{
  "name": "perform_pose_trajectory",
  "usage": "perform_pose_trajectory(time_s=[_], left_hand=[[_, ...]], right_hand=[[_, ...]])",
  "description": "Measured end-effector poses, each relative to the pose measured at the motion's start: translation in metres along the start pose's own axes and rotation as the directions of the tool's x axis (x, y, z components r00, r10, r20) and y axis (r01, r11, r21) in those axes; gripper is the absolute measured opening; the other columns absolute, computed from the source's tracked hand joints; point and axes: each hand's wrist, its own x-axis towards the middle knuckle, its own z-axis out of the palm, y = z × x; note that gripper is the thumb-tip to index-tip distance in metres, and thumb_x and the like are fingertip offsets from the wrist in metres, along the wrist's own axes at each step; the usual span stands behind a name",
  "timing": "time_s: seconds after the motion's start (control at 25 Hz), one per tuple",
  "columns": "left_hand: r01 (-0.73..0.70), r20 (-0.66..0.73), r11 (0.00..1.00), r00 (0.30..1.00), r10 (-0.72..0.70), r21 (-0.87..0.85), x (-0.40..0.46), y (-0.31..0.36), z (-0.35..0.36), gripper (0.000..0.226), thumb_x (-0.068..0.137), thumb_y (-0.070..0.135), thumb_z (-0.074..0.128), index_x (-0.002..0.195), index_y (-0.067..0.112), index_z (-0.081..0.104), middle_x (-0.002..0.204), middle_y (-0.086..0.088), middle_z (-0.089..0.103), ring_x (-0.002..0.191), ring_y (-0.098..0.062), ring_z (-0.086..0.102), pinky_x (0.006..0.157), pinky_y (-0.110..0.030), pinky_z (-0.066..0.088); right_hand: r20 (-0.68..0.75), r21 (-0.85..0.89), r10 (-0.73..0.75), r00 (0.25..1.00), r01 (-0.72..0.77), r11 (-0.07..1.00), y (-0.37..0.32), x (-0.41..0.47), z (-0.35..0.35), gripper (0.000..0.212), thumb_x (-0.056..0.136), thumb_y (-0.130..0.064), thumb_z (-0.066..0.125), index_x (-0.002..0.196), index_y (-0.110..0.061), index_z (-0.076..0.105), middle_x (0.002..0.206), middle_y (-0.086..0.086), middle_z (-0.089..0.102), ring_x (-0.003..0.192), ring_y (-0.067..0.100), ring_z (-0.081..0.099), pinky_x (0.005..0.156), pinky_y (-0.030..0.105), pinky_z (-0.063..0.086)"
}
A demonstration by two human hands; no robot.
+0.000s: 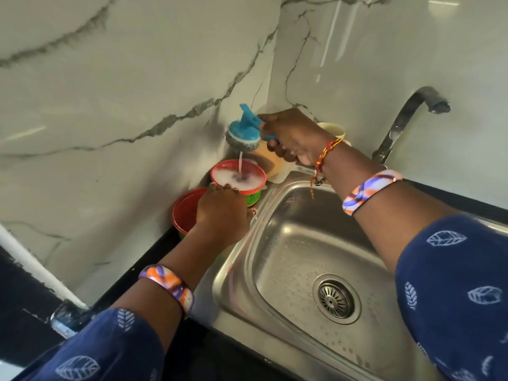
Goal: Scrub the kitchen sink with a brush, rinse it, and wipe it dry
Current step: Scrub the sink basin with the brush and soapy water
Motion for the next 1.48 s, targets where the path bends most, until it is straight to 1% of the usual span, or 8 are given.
perform_pose_trajectory(time_s=[0.12,0.36,0.52,0.64,0.84,1.08,1.36,1.48], left_hand=[[-0.008,0.005,1.000,1.000,0.008,-0.026,-0.004,0.001,-0.004,0.047,0.098,0.042,0.036,0.121,0.007,0.056,0.126,-0.011,0.058,0.119,-0.027,0.051,0.104,-0.034,0.033],[0.046,-0.008,0.999,0.999,-0.047,-0.025,-0.002,0.005,-0.004,0.047,0.097,0.041,0.039,0.127,0.008,0.051,0.133,-0.011,0.052,0.125,-0.027,0.045,0.108,-0.034,0.030],[-0.142,-0.058,0.987,0.989,0.138,-0.071,-0.007,0.047,0.002,0.050,0.095,0.040,0.045,0.136,0.013,0.040,0.142,-0.007,0.041,0.133,-0.025,0.037,0.108,-0.034,0.031],[-0.247,0.060,0.963,0.965,0.254,-0.113,0.006,0.069,0.011,0.058,0.091,0.043,0.051,0.138,0.012,0.037,0.143,-0.010,0.040,0.130,-0.028,0.042,0.101,-0.037,0.039],[-0.097,0.157,0.994,0.982,0.103,-0.043,0.042,0.084,0.035,0.068,0.093,0.032,0.052,0.145,-0.001,0.023,0.154,-0.021,0.016,0.142,-0.034,0.019,0.109,-0.042,0.030],[-0.048,0.173,0.994,0.985,0.029,0.103,0.057,0.089,0.061,0.075,0.087,0.030,0.061,0.142,-0.007,0.026,0.148,-0.025,0.025,0.138,-0.036,0.025,0.107,-0.040,0.032],[-0.079,0.130,0.943,0.991,0.038,0.324,0.061,0.094,0.071,0.058,0.091,0.018,0.047,0.142,-0.003,0.030,0.148,-0.020,0.029,0.139,-0.033,0.026,0.106,-0.037,0.034],[-0.087,0.132,0.940,0.990,0.045,0.331,0.062,0.095,0.068,0.055,0.090,0.017,0.046,0.140,-0.003,0.033,0.147,-0.021,0.031,0.138,-0.033,0.028,0.106,-0.038,0.036]], right_hand=[[0.011,-0.028,0.042,0.999,-0.041,0.999,0.023,-0.008,0.018,0.037,0.096,-0.011,0.046,0.133,-0.014,0.052,0.057,0.003,0.039,0.022,0.000,0.028,0.027,0.009,0.019],[0.233,0.525,0.079,0.969,-0.194,0.829,0.029,-0.040,-0.030,0.017,0.099,-0.019,0.038,0.090,-0.024,0.051,0.056,0.000,0.033,0.024,-0.003,0.024,0.023,0.006,0.016],[0.207,0.563,0.179,0.962,-0.267,0.782,0.067,-0.085,-0.094,0.014,0.099,-0.023,0.037,0.090,-0.027,0.047,0.046,-0.005,0.039,0.025,-0.002,0.025,0.023,0.005,0.014],[0.206,0.428,0.431,0.878,-0.477,0.768,0.134,-0.131,-0.122,0.018,0.098,-0.019,0.038,0.101,-0.028,0.054,0.046,-0.002,0.041,0.025,-0.003,0.027,0.023,0.004,0.017],[0.098,-0.103,0.753,0.651,-0.746,0.658,0.264,-0.198,-0.114,0.021,0.095,-0.013,0.046,0.108,-0.003,0.060,0.036,-0.001,0.043,0.022,0.002,0.027,0.030,0.005,0.020],[-0.172,-0.459,0.568,0.805,-0.575,0.677,0.313,-0.105,-0.143,0.029,0.090,-0.010,0.046,0.062,-0.013,0.053,0.055,0.004,0.040,0.043,0.013,0.037,0.037,0.018,0.029],[0.242,-0.648,0.623,0.744,-0.354,0.674,0.299,-0.191,-0.134,0.028,0.092,-0.008,0.048,0.111,0.001,0.067,0.076,0.008,0.058,0.058,0.004,0.054,0.057,0.018,0.040],[0.050,-0.800,0.477,0.878,-0.250,0.545,0.305,-0.157,-0.140,0.033,0.093,-0.013,0.046,0.120,-0.007,0.064,0.111,0.014,0.067,0.106,0.026,0.063,0.087,0.026,0.046]])
